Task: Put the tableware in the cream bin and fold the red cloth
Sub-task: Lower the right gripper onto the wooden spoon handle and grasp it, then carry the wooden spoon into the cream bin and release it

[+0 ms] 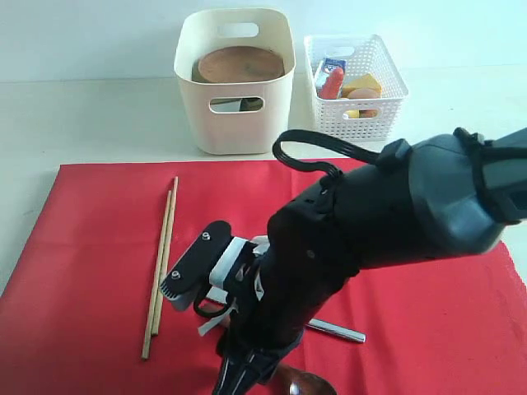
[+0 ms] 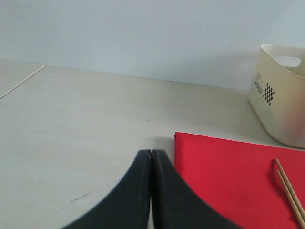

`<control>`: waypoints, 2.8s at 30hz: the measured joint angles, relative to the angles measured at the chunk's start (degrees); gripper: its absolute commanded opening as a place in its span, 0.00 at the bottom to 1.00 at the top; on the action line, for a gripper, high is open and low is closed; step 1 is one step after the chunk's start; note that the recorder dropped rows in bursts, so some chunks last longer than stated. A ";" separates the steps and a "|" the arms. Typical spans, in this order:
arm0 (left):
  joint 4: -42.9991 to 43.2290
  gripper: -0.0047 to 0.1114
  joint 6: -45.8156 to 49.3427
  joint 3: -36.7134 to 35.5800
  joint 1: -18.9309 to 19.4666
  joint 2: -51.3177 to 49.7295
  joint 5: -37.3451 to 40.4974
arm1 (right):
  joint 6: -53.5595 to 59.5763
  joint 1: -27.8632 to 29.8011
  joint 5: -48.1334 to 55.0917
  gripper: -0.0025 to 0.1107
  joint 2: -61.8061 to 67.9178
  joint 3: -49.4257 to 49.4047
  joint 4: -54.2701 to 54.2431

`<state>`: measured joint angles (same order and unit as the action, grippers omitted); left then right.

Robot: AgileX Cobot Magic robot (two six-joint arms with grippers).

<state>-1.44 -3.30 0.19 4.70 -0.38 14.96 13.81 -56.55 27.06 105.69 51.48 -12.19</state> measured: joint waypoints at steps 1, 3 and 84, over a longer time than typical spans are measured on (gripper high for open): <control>0.00 0.06 0.00 0.00 0.00 0.00 0.00 | 0.00 0.00 -0.63 0.35 0.00 0.00 0.26; 0.00 0.06 0.00 0.00 0.00 0.00 0.00 | 0.00 0.00 -1.58 0.24 0.00 0.00 1.12; 0.00 0.06 0.00 0.00 0.00 0.00 0.00 | -0.40 16.83 -18.34 0.02 -15.14 16.53 5.53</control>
<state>-1.44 -3.30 0.19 4.70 -0.38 14.96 13.41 -39.73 8.72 90.55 68.01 -6.66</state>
